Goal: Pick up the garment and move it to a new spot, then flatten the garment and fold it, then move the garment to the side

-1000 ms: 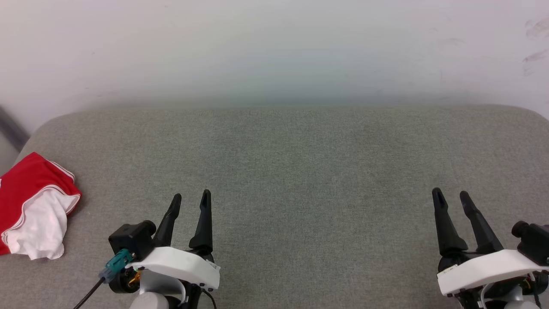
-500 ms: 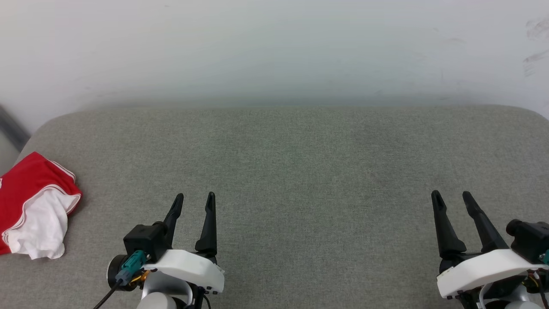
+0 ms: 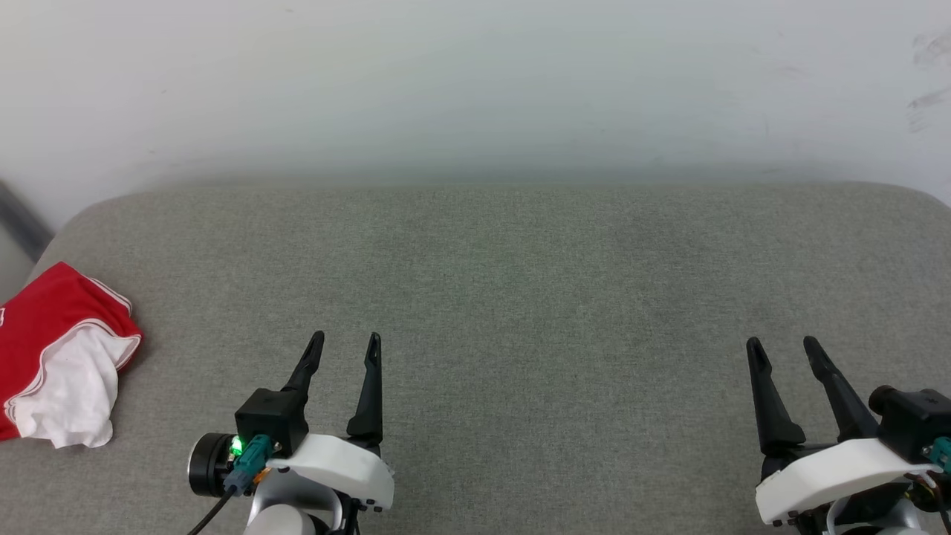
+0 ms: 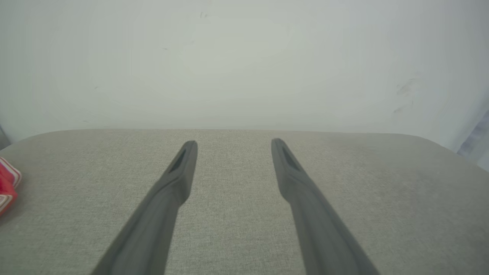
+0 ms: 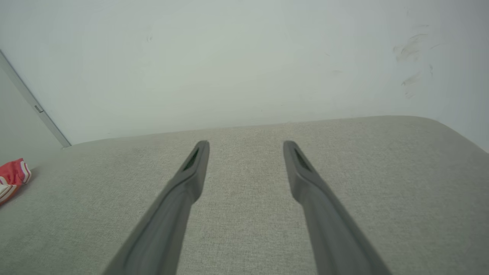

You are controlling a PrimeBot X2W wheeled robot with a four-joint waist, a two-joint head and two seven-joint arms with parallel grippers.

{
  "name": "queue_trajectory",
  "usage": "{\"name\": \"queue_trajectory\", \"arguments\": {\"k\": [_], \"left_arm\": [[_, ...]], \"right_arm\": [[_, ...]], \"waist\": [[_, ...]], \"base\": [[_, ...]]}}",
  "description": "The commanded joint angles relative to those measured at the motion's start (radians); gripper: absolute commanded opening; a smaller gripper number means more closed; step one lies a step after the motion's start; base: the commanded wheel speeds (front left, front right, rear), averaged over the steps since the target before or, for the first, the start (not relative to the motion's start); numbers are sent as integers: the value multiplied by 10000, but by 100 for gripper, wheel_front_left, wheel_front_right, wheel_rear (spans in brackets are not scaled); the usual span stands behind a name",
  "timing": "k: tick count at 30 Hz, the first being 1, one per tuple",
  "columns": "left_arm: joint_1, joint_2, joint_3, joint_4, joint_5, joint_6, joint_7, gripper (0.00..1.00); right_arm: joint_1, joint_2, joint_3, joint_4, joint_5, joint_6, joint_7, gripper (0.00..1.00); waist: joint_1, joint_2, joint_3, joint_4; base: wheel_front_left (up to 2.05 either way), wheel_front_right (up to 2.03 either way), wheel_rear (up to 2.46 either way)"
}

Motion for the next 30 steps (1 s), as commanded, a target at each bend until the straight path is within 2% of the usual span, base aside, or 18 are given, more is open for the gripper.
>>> {"name": "queue_trajectory", "arguments": {"k": [1,20,30], "left_arm": [[-149,26,-41,34,203,62,-88,100],[-232,-33,-164,388,992,117,-413,100],[-277,-55,-95,582,382,-8,-407,100]], "right_arm": [[28,16,2,-104,-201,0,-62,100],[135,19,48,-14,-868,-1,-303,100],[106,19,-1,137,-719,-1,-389,100]], "waist": [[0,0,2,4],[0,0,-6,48],[0,0,1,359]], "base": [[0,0,0],[0,0,0],[0,0,0]]}}
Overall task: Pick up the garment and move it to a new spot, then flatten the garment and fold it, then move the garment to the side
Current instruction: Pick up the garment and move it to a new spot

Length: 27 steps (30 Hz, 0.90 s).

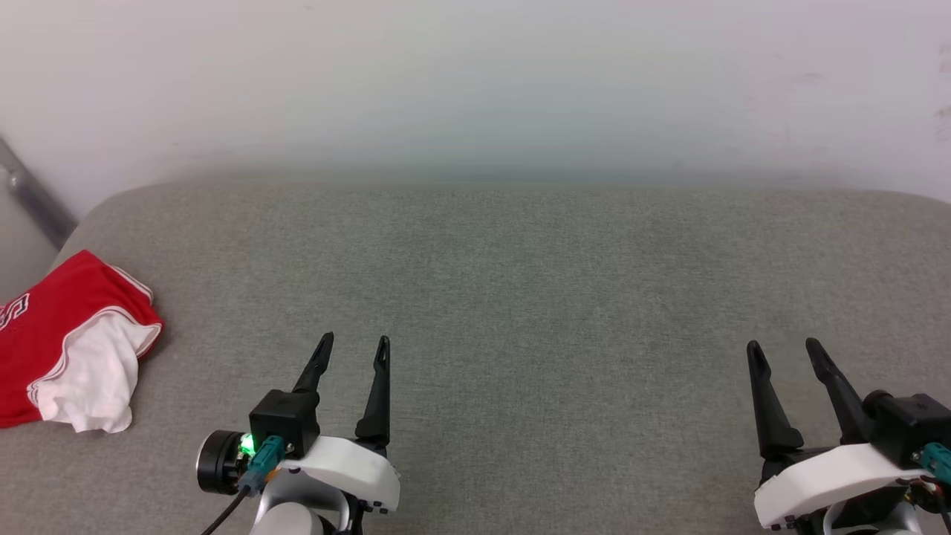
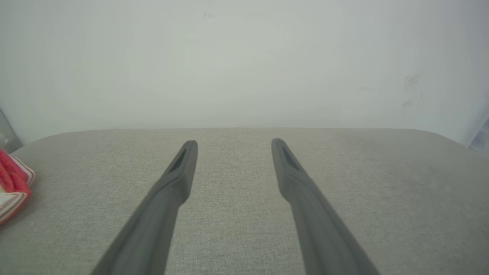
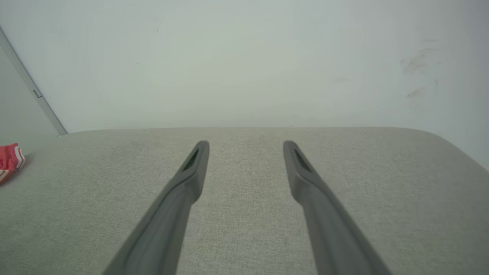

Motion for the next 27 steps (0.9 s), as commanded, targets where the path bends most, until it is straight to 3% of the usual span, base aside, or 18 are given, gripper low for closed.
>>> {"name": "queue_trajectory", "arguments": {"k": [1,9,18,27], "left_arm": [[-79,-4,34,42,-30,-38,-28,100],[-240,-9,194,164,-304,25,-28,100],[-250,-11,386,43,-828,45,-26,100],[-163,-13,589,-41,-968,66,-26,100]], "right_arm": [[64,19,11,9,48,-1,-77,100],[27,19,76,-86,-173,-3,15,100],[-207,16,75,-310,-339,-3,109,100],[-370,15,220,-409,-417,-3,151,100]], "waist": [[0,0,14,110],[0,0,115,1147],[0,0,399,2838],[0,0,471,3818]], "base": [[0,0,0],[0,0,0],[0,0,0],[0,0,0]]}}
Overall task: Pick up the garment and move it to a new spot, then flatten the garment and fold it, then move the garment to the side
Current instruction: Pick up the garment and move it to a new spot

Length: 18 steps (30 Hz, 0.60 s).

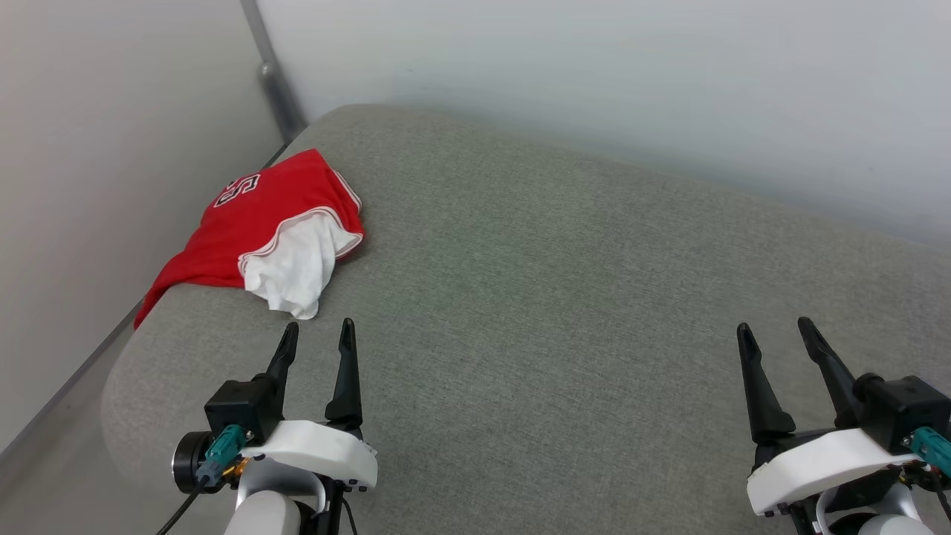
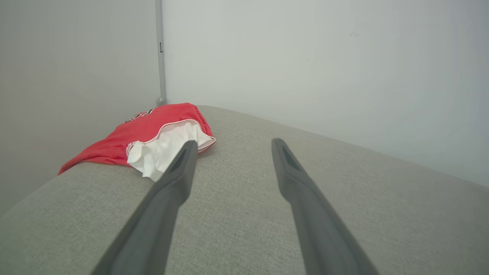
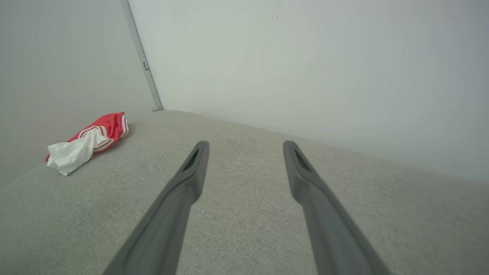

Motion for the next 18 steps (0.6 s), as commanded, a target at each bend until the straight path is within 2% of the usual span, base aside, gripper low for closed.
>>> {"name": "queue_trajectory", "arguments": {"k": [1,7,12,18], "left_arm": [[44,-9,84,-23,7,-36,-26,100],[-49,-10,199,-138,94,-19,-26,100],[-295,-5,274,-192,225,-78,-26,100],[-1709,295,605,90,287,-320,-26,100]], "right_arm": [[-126,9,16,-55,-28,-3,-17,100],[-202,9,68,-82,-18,-3,17,100],[-318,9,132,-95,-23,-3,53,100],[-693,9,163,-311,-264,-3,243,100]], "waist": [[0,0,36,303],[0,0,129,501],[0,0,295,405],[0,0,1003,22]], "base": [[0,0,0],[0,0,0],[0,0,0],[0,0,0]]}}
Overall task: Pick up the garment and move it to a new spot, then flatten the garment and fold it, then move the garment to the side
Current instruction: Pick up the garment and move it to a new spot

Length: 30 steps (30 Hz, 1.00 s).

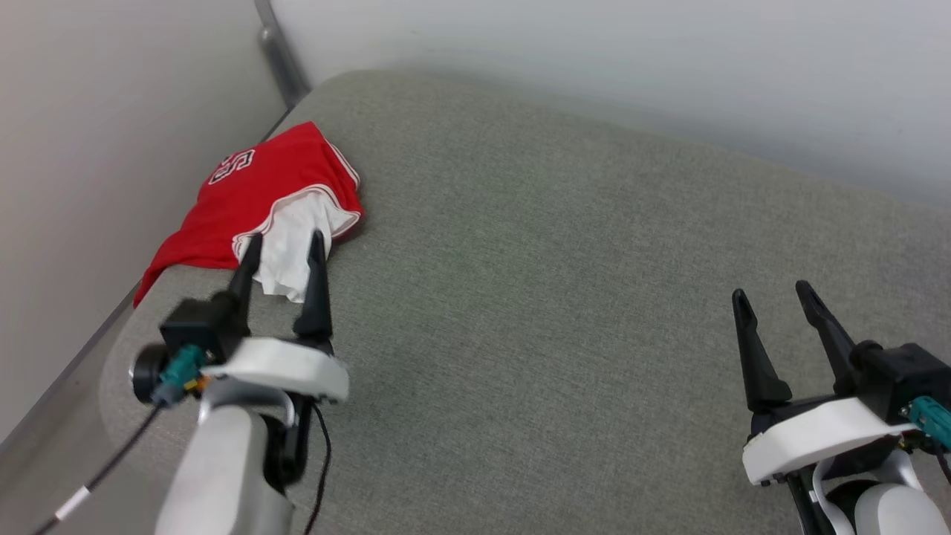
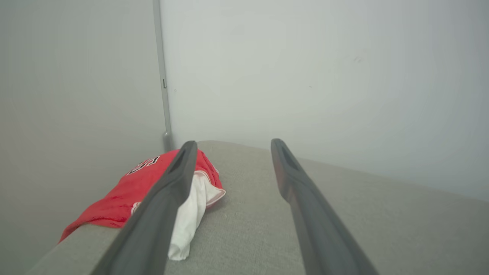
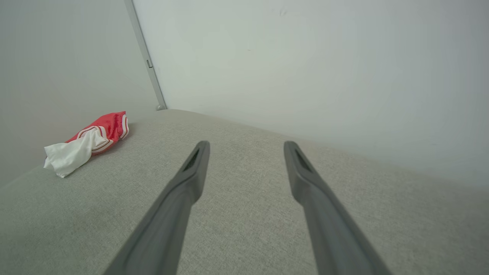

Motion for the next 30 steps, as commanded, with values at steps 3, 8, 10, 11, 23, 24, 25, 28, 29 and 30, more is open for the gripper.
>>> {"name": "queue_trajectory", "arguments": {"k": [3,8,10,11,23,24,25,28,29,30], "left_arm": [[-1821,540,432,482,-138,-74,132,100],[-3460,1230,736,1008,-323,-179,1032,100],[-4211,1719,881,1317,-405,-273,1662,100],[-4483,1860,936,1494,-538,-345,2016,100],[-5864,4275,1430,4564,-1475,-625,7249,100],[-5844,4362,1498,4771,-1586,-608,7585,100],[-5841,4439,1591,4985,-1712,-570,7910,100],[-5697,4489,1760,5507,-2004,-399,8733,100],[-5655,4437,1846,5653,-2108,-308,8941,100],[-5586,4402,1928,5772,-2224,-233,9140,100]], "right_arm": [[-473,9,91,-274,-283,-3,169,100],[-866,9,130,-460,-383,-3,225,100],[-1048,9,133,-486,-423,-3,209,100],[-1099,9,141,-500,-421,-3,178,100],[-1882,9,306,-225,-298,-3,-122,100],[-1880,9,298,-199,-312,-3,-153,100],[-1908,9,287,-170,-318,-3,-172,100],[-1970,9,241,-114,-320,-3,-215,100],[-1974,9,229,-94,-307,-3,-234,100],[-1985,9,244,-76,-290,-3,-247,100]], "waist": [[0,0,895,-540],[0,0,1603,-1024],[0,0,1942,-1282],[0,0,2089,-1403],[0,0,3498,-2709],[0,0,3549,-2766],[0,0,3595,-2808],[0,0,3704,-2866],[0,0,3726,-2873],[0,0,3744,-2885]], "base": [[0,0,0],[0,0,0],[0,0,0],[0,0,0],[0,0,0],[0,0,0],[0,0,0],[0,0,0],[0,0,0],[0,0,0]]}}
